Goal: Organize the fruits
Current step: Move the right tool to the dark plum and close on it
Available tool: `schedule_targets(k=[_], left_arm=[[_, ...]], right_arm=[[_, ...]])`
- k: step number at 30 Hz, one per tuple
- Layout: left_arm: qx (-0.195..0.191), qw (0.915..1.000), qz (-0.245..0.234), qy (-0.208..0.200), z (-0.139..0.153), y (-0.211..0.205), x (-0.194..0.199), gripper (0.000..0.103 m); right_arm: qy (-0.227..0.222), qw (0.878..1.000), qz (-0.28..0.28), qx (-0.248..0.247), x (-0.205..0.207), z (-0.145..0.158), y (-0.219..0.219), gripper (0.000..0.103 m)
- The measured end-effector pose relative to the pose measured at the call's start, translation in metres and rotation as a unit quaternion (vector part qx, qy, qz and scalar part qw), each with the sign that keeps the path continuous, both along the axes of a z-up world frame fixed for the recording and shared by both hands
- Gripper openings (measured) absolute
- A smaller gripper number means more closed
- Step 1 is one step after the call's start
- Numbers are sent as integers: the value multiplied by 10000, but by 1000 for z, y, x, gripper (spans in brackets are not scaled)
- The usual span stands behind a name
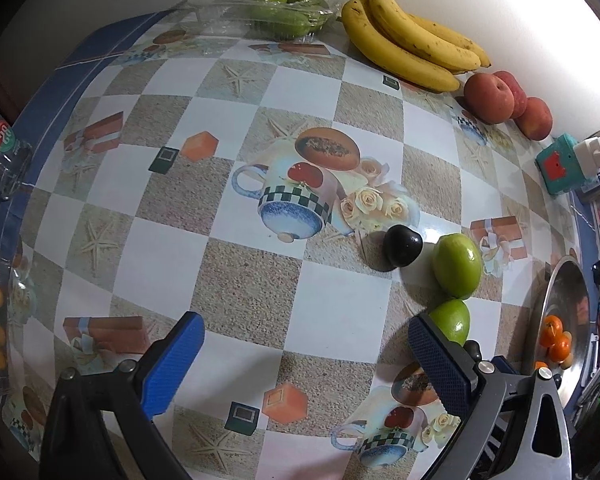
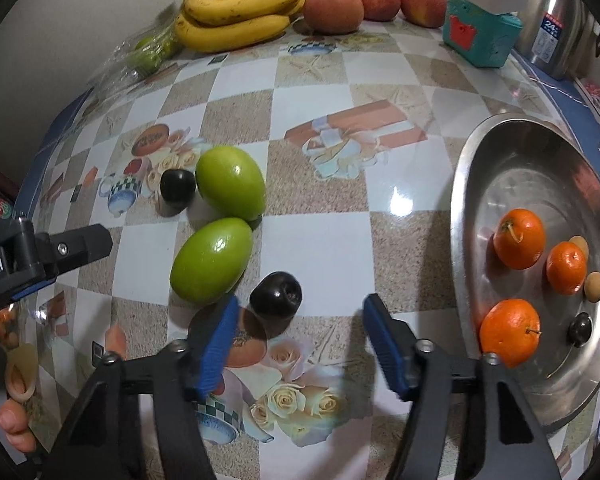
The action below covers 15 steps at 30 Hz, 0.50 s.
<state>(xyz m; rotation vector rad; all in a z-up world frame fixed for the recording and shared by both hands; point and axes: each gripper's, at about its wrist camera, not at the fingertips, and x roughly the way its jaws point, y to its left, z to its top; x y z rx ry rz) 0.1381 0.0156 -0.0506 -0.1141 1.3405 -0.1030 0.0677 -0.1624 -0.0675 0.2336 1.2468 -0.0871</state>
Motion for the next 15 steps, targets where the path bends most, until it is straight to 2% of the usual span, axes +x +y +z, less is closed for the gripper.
schedule_targets(k=[7, 12, 15], left_arm=[[-10, 10000, -52, 34, -3, -5, -1, 103], [0, 10000, -53, 55, -4, -5, -1, 103], [1, 10000, -52, 77, -4, -5, 0, 103]], right_arm=[[-16, 9998, 166, -79, 0, -3, 9, 54], [-51, 9993, 303, -226, 2, -3, 15, 42], [-67, 9988, 379, -298, 3, -3, 18, 38]])
